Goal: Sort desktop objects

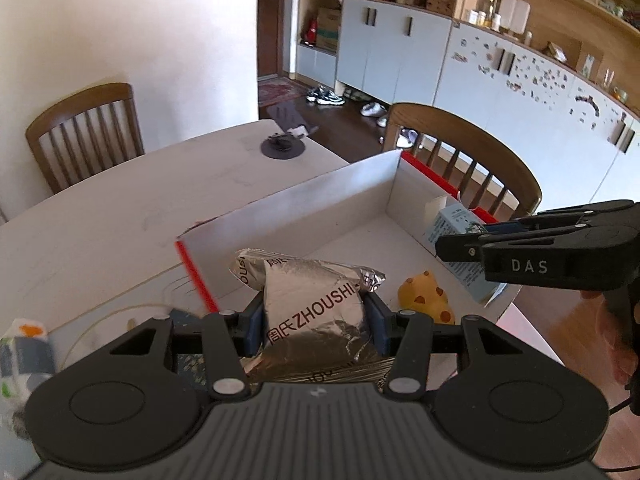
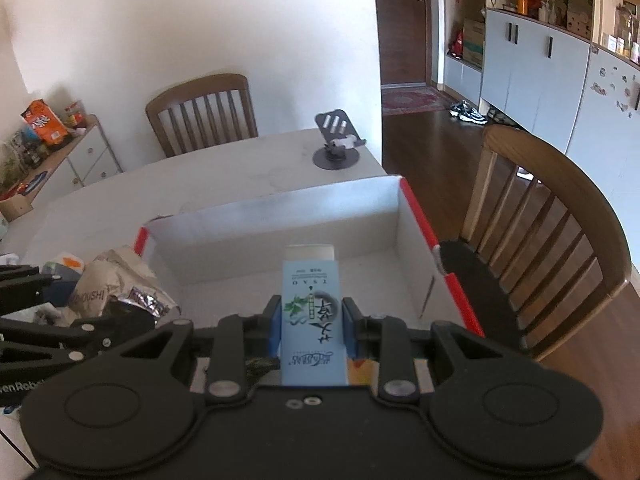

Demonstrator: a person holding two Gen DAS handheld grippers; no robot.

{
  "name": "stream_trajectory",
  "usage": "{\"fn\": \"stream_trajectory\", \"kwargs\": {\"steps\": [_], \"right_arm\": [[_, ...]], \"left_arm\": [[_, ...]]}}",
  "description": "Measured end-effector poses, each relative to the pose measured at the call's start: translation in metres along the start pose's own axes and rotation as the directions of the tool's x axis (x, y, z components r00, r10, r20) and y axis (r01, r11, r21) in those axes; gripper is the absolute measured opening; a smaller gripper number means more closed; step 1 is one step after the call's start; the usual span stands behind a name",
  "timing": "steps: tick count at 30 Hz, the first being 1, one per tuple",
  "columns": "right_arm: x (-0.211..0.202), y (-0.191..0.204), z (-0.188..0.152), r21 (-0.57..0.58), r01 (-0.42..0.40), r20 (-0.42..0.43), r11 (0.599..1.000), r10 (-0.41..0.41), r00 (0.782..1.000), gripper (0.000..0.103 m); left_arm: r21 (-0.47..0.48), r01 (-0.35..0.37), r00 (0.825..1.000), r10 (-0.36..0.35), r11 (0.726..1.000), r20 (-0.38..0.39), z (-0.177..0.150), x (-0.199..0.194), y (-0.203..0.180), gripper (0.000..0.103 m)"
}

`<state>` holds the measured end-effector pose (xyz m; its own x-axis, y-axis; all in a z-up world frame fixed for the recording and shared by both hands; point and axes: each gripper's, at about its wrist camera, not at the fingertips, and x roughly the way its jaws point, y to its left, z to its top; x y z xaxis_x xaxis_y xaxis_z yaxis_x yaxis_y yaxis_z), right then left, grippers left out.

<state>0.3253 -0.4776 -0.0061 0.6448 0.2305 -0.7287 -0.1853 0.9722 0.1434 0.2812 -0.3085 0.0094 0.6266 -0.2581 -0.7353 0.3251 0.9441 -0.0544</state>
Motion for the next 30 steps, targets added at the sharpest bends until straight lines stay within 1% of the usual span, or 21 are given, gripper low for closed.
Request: {"fn": "stream_trajectory", "kwargs": {"steps": [8,14,24,27,30], "right_arm": [[0.025,-0.014,0.008,0.001,0.010,-0.039,1.000,-0.010,0.999,0.029],[0.044,-0.021,0.013,0.004,-0.001,-0.074,1.000,0.002,0.997,0.029],[0.076,-0.023,0.017,-0.004,0.000,-0.136,1.000,-0.001,0.991,0.029],[0.084,-0.024,0.021,-0.002,0.002,-0.150,1.000,-0.003,0.989,0.029],[0.093,-0.028,0.023,0.019,0.006,-0.179,1.000,-0.002,0.984,0.029]], "left_arm": [[0.031,0.018,0.998,-0.016,0.999,-0.060,0.008,0.035,-0.005,0.049],[0.039,0.027,0.994,-0.022,0.999,-0.111,0.014,0.057,0.000,0.049],[0.071,0.043,0.985,-0.030,0.997,-0.171,0.021,0.084,0.007,0.049],[0.046,0.054,0.978,-0.043,0.998,-0.204,0.024,0.095,0.010,0.049],[0.048,0.057,0.972,-0.044,0.997,-0.232,0.026,0.105,0.009,0.049]]}}
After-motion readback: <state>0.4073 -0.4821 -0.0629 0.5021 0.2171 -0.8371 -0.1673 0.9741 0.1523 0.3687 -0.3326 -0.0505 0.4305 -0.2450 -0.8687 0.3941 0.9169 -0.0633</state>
